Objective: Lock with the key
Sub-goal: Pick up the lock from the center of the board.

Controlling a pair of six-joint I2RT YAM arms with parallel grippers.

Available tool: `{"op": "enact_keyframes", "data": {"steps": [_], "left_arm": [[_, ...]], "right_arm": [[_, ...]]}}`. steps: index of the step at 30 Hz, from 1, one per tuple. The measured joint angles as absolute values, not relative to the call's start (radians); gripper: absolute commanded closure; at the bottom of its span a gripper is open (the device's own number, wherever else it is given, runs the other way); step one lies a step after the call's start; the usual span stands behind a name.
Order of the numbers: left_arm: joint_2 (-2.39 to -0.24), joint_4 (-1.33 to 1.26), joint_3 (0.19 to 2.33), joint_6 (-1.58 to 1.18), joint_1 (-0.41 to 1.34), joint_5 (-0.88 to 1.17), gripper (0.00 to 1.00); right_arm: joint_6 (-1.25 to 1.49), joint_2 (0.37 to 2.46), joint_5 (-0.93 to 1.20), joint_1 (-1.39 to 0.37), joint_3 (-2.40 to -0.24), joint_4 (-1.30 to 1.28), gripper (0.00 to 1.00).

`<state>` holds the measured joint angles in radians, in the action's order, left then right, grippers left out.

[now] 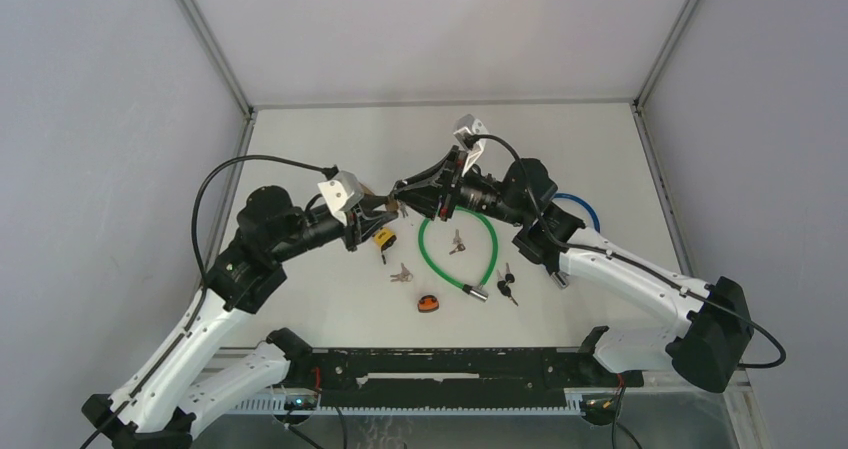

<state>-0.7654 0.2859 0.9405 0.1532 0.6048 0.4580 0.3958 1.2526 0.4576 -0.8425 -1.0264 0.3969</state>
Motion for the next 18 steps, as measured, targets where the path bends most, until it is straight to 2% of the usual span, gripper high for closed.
{"op": "enact_keyframes", "data": {"steps": [8,12,18], "left_arm": [[-0.756,0.256,0.941,0.146,0.630,0.390,1.00],[-0.756,0.249,0.941,0.145,0.641,0.380,1.00],[-0.754,0.248,0.941,0.146,0.644,0.377,1.00]], "right_arm": [[0.399,1.253,0.335,-0.850,-1.026,0.360,0.74],[0.398,1.254,0.353,-0.850,-1.026,0.372,0.61],[0.357,1.254,0.461,-0.852,-1.026,0.383,0.56]]}}
